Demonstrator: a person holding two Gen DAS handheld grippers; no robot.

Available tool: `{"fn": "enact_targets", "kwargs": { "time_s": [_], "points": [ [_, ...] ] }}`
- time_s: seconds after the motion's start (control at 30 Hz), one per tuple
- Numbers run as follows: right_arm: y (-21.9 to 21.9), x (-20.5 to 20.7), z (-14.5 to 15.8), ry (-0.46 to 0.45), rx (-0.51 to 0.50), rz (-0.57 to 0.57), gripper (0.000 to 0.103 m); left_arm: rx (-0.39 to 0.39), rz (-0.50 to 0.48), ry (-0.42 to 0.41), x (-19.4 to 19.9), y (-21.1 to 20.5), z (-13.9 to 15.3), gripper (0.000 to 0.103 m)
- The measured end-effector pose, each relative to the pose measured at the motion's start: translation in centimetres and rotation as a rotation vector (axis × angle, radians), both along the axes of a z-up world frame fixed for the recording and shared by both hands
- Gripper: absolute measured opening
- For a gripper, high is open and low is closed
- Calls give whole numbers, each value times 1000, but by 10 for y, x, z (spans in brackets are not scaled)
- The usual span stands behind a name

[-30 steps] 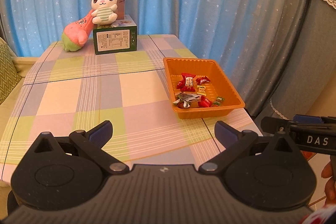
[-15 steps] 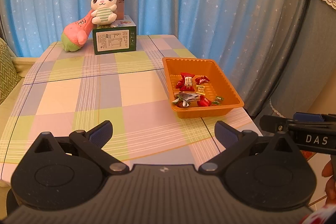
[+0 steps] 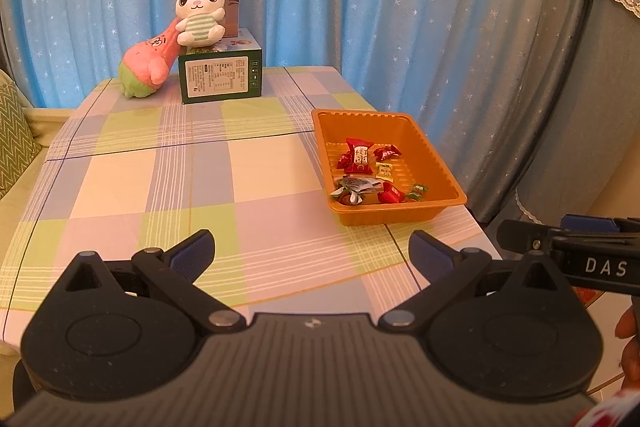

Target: Organize snacks

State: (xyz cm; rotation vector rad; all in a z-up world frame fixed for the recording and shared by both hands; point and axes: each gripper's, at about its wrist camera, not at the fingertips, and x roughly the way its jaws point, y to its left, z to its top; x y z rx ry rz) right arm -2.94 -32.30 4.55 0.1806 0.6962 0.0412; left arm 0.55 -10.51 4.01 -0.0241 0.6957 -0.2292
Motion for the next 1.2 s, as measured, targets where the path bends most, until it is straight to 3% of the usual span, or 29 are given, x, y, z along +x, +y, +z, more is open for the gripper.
{"fn": "enact_targets", "kwargs": {
  "time_s": [1.2],
  "points": [
    [-6, 0, 1, 0, 3, -6, 86, 1, -4, 1, -2, -2, -1, 103]
  ]
}}
